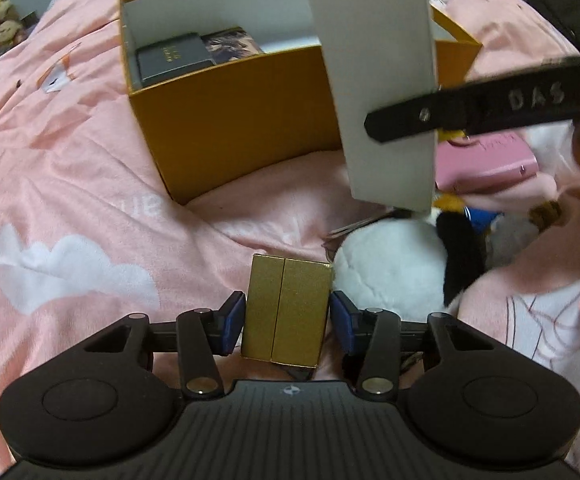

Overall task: Organize objects
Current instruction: 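Carry the white box and the gold box over the orange box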

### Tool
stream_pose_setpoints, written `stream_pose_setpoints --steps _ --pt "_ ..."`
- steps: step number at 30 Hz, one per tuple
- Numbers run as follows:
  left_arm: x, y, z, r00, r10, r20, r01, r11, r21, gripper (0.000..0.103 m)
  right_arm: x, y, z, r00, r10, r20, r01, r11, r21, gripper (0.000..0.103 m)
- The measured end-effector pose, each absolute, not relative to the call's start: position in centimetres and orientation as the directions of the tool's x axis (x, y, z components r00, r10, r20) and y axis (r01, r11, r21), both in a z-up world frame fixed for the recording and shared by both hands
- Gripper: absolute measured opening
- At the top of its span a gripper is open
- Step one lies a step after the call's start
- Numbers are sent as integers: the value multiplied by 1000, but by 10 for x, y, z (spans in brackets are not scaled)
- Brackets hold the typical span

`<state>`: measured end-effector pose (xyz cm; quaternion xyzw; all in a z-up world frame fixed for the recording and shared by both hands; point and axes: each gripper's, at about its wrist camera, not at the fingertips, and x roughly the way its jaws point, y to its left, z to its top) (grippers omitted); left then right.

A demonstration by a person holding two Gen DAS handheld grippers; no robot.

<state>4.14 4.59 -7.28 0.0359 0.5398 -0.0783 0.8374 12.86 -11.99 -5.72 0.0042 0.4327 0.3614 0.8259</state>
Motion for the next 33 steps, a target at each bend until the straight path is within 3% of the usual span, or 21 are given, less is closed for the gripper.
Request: stream_pose_setpoints --steps 11,22,33 --pt "34 66 -22 527 -117 -841 16 992 -128 52 123 -127 -28 376 577 -725 -601 747 283 31" --pt "70 64 74 716 -219 -662 93 971 -221 52 173 -146 45 409 574 -710 -553 774 307 30" --pt "172 61 22 629 -196 -752 55 976 -209 52 273 -114 -3 385 327 -863 -467 876 124 30"
